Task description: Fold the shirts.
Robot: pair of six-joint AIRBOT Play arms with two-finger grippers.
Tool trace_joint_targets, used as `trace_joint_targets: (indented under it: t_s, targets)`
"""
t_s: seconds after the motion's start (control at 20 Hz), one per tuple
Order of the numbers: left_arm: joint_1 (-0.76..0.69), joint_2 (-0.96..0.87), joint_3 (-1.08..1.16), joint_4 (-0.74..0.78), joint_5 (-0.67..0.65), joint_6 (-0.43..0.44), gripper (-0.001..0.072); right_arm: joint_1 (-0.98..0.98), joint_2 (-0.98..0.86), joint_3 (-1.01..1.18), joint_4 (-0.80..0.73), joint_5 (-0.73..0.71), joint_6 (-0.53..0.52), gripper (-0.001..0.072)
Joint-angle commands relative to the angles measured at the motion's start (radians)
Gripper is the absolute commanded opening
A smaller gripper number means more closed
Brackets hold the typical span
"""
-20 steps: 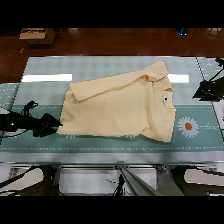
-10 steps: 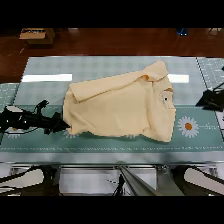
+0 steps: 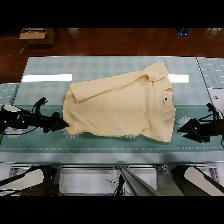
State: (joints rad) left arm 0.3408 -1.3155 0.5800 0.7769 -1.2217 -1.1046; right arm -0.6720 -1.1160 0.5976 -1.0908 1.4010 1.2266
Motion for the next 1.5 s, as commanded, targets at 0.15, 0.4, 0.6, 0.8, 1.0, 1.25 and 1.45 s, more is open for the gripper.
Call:
trace_joint_targets:
  t_s: [0.15,0.4,0.6,0.8,1.0,1.25,1.45]
  targets:
    - [0.000,0.019,0.001,-0.040,-0.020,0.020,0.0023,0.130,0.008,-0.117,0.059,-0.093,-0.029,0.0487]
    - [0.000,0.019,0.018,-0.072,-0.020,0.024,0.0023,0.378,0.007,-0.126,0.069,-0.295,0.148,0.0414]
    - [0.002,0.021,0.108,-0.075,-0.049,0.023,0.0023,0.445,0.009,-0.112,0.116,-0.284,0.140,0.0020]
    - [0.004,0.113,0.337,-0.113,-0.119,0.023,0.0021,0.426,0.092,0.097,0.177,-0.170,0.068,0.0020]
    - [0.003,0.298,0.714,-0.278,-0.093,0.019,0.0022,0.424,0.263,0.504,0.281,-0.240,0.020,0.0020]
    - [0.004,0.521,1.156,-0.274,0.176,0.019,0.0021,0.424,0.385,1.026,0.127,-0.555,0.184,0.0020]
    - [0.003,0.672,1.264,-0.032,0.230,-0.185,0.0021,0.424,0.386,1.298,-0.081,-0.451,0.332,0.0020]
